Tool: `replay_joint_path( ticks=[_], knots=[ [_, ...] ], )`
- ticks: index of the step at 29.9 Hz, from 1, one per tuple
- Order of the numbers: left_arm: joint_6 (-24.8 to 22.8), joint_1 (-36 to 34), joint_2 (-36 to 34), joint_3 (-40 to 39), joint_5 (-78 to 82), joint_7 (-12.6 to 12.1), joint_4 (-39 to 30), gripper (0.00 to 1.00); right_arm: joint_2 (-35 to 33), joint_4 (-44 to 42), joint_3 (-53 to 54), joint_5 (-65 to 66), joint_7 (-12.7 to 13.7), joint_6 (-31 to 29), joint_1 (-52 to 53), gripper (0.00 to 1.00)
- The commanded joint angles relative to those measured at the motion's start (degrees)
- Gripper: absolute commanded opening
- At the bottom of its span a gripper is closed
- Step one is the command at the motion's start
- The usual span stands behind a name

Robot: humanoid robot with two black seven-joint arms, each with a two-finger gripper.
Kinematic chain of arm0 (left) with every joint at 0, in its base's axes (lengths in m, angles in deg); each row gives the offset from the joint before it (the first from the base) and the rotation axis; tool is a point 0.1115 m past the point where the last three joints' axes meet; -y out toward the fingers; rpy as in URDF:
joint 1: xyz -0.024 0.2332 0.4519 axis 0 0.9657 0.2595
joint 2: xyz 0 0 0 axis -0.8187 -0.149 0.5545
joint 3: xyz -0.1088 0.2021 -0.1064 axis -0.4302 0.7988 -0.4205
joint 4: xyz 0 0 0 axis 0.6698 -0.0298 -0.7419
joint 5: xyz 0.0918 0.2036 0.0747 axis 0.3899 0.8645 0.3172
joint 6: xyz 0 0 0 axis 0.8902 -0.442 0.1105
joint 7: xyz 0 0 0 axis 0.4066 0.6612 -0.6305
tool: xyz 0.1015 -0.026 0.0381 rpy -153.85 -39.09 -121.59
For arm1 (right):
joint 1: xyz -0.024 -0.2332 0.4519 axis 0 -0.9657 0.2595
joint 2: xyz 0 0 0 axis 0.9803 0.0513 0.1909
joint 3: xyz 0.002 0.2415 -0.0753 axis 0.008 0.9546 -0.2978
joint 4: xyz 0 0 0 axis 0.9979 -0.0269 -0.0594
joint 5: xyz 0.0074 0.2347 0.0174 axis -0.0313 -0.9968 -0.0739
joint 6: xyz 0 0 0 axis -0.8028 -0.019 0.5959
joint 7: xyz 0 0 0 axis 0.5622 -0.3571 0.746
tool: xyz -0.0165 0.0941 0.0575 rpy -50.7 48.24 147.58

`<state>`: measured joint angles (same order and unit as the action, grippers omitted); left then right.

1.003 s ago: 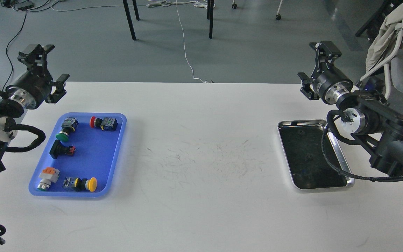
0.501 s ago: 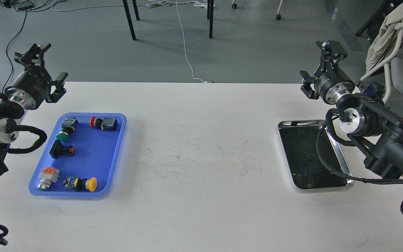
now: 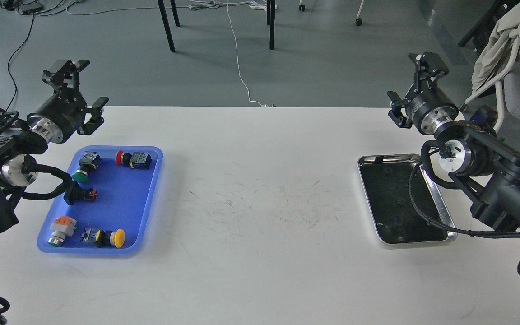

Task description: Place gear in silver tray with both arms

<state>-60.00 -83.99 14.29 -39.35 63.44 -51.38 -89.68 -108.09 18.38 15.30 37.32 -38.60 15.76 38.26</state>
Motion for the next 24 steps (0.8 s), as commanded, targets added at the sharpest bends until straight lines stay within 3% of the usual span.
replay_joint_path(
  ticks=[1, 7, 24],
  knots=[
    [-0.01, 1.05, -1.63, 0.28, 0.43, 1.67, -5.87, 0.98, -0.15, 0.01, -0.07, 0.0, 0.0, -0.01, 0.0, 0.99],
    [-0.01, 1.49, -2.42, -0.86, 1.23, 2.02, -8.94, 0.98, 0.03, 0.09, -0.07, 0.0, 0.0, -0.1, -0.26, 0.99],
    [-0.01, 1.31, 0.39, -1.92, -0.35, 1.76, -6.05, 0.98, 0.47, 0.18, 0.98, -0.09, -0.79, 0.43, -0.26, 0.99]
  ],
)
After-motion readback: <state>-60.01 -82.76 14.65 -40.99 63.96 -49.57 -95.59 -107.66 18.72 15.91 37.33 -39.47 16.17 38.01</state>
